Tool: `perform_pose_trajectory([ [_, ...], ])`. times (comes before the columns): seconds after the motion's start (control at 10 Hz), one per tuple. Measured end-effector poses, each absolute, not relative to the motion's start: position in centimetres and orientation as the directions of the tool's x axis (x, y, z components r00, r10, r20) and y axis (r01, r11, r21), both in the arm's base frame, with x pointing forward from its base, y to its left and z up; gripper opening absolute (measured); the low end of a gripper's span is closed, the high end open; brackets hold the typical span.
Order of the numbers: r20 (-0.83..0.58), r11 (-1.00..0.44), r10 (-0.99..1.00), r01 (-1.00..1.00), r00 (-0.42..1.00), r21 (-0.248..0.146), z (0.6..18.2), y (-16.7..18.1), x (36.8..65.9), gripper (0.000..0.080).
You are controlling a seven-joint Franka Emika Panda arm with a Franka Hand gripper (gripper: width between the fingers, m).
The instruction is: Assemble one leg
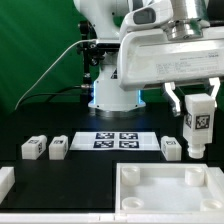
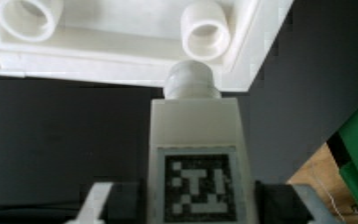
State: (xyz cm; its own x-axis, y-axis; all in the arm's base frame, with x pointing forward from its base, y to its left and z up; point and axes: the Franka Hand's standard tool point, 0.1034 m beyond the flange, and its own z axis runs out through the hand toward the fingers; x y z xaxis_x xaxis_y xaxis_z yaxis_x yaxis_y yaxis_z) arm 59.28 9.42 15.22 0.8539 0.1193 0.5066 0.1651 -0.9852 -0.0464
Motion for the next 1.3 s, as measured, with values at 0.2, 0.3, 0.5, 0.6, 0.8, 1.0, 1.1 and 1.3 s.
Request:
perform_pose_trajectory([
  [0.2,0.518,-0.985,0.125,0.170,0.846,-0.040,14.2,9.1,59.5,0.0291],
  [0.3,0.518,-0.985,0.119,0.166,0.847,-0.046,13.5,9.2,60.4,0.0291],
  [0.5,0.526,-0.985,0.113,0.165,0.843,-0.054,12.7,9.6,61.9,0.0291],
  [0.6,0.523,-0.985,0.112,0.165,0.845,-0.057,12.1,9.7,61.9,0.0291],
  [0.8,0.513,-0.983,0.117,0.173,0.850,-0.063,10.9,10.5,62.1,0.0291],
  [1.0,0.506,-0.982,0.118,0.175,0.854,-0.067,10.1,10.8,62.2,0.0291],
  [1.1,0.506,-0.982,0.120,0.178,0.854,-0.068,9.9,11.0,62.3,0.0291],
  [1.3,0.499,-0.981,0.121,0.179,0.858,-0.070,9.3,11.1,62.1,0.0291],
])
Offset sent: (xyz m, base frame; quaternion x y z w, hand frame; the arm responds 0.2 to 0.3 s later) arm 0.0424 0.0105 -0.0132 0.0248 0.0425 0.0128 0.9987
